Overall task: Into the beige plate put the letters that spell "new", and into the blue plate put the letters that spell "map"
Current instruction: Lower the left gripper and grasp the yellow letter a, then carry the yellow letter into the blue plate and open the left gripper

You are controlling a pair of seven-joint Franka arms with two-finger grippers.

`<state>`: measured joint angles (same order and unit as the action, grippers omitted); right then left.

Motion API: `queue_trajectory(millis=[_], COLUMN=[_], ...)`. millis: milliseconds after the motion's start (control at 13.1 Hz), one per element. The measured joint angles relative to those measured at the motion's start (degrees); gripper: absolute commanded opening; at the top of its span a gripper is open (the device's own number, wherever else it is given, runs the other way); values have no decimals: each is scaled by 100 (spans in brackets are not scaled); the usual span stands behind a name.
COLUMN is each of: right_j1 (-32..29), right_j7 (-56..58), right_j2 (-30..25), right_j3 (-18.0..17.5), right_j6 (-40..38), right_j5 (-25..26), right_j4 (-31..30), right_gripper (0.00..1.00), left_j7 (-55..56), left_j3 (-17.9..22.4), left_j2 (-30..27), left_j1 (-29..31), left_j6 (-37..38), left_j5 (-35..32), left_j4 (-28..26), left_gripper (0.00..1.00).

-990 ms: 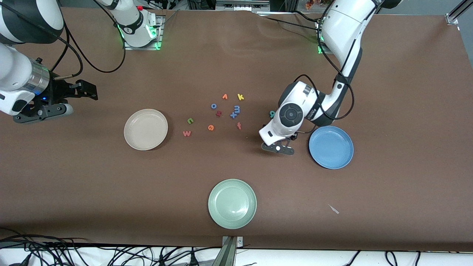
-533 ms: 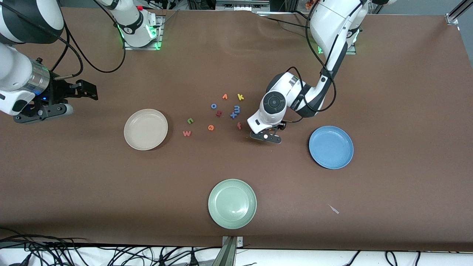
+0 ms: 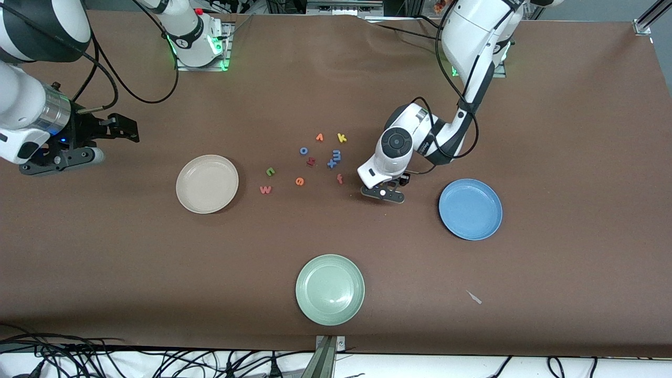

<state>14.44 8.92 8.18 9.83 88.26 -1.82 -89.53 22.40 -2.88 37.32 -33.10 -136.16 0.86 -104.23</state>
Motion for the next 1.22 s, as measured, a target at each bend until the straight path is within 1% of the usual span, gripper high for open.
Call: queue_trajectory(millis=[76, 152, 229, 305, 610, 686, 838, 990, 1143, 1219], right_j1=[0, 0, 0, 0, 0, 0, 0, 0, 2, 2], right_j7=[0, 0, 0, 0, 0, 0, 0, 0, 0, 0], right_j2=[0, 0, 0, 1, 2, 3, 5, 7, 15, 21], right_j3=[0, 0, 0, 0, 0, 0, 0, 0, -2, -2], right_j6=[0, 0, 0, 0, 0, 0, 0, 0, 0, 11], right_j5=[0, 0, 0, 0, 0, 0, 0, 0, 0, 0], right_j4=[0, 0, 0, 0, 0, 0, 0, 0, -8, -15], right_gripper=[100, 100, 100, 100, 100, 100, 100, 100, 100, 100], left_j7=[0, 0, 0, 0, -2, -17, -211, -788, -1638, -2080], left_j3=[0, 0, 0, -4, 20, 60, 187, 230, 249, 257], left_j2=[-16, -19, -21, -30, -103, -181, -364, -481, -480, -451], left_j1=[-2, -2, -3, -4, 1, 12, 146, 567, 1120, 1387], left_j6=[0, 0, 0, 0, 112, 232, 715, 1020, 1084, 1096], left_j5=[0, 0, 0, 0, -9, -94, -518, -709, -724, -724], left_j4=[-9, -17, -18, -18, 4, 69, 346, 593, 622, 606], left_gripper=[35, 19, 5, 0, 0, 0, 0, 0, 0, 2])
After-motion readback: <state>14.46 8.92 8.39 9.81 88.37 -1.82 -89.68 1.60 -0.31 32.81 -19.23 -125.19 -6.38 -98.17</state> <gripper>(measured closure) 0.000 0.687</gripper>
